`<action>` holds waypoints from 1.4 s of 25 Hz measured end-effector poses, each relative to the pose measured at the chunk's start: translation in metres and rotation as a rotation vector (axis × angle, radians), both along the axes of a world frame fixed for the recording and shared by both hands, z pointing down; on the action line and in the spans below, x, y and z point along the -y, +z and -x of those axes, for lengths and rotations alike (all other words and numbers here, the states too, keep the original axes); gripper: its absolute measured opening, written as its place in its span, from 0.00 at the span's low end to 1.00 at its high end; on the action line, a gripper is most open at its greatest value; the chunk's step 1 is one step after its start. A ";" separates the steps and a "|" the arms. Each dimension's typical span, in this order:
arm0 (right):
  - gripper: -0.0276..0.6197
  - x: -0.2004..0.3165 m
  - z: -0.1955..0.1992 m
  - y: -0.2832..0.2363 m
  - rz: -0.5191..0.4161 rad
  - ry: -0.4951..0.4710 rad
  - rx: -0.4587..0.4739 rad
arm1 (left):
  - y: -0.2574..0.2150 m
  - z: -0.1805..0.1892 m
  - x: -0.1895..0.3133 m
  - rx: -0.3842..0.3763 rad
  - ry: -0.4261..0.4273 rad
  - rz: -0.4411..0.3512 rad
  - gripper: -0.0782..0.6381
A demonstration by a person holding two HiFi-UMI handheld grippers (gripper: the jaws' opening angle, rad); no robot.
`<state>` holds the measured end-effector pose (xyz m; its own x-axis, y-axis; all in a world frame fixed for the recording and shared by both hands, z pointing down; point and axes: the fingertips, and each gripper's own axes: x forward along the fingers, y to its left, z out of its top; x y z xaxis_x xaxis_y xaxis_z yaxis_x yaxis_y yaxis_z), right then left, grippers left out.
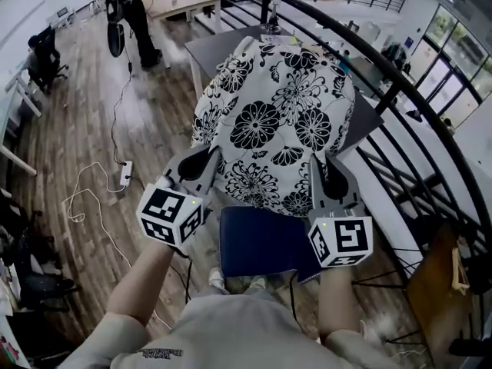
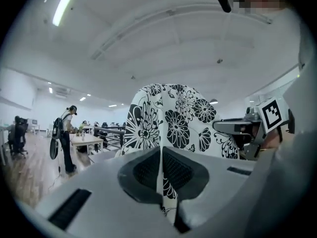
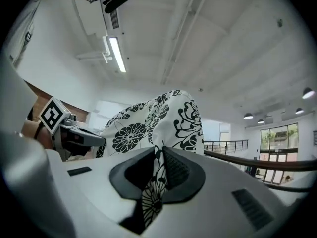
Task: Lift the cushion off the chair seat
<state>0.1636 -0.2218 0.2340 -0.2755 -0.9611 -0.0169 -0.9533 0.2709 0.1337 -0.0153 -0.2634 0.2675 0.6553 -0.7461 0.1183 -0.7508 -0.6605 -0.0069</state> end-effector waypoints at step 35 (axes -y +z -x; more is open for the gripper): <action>0.09 -0.034 0.005 -0.035 -0.141 -0.014 0.127 | -0.056 0.021 -0.039 0.029 0.000 -0.215 0.12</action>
<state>0.1586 -0.1879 0.1994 -0.2758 -0.9429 -0.1869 -0.9612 0.2713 0.0499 -0.0366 -0.2243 0.2117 0.6538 -0.7563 -0.0248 -0.7484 -0.6414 -0.1688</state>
